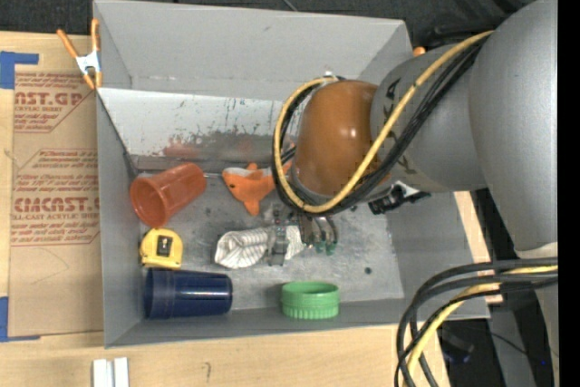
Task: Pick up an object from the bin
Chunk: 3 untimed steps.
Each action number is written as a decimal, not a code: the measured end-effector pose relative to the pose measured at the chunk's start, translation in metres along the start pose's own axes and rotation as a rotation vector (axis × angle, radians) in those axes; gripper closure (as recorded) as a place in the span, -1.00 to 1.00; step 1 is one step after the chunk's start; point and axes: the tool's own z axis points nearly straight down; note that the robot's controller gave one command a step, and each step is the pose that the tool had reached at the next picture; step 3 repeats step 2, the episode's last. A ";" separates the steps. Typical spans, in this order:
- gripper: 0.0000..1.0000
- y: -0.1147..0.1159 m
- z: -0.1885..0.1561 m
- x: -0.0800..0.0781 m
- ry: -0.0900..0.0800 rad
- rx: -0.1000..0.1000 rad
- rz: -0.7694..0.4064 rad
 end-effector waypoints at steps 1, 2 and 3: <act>1.00 0.000 -0.021 -0.001 -0.008 -0.001 0.000; 1.00 0.000 -0.036 -0.001 -0.010 -0.002 0.000; 1.00 0.000 -0.036 -0.001 -0.010 -0.002 0.000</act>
Offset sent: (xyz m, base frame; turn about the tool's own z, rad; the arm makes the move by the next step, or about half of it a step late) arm 0.0001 0.0000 0.0649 0.0000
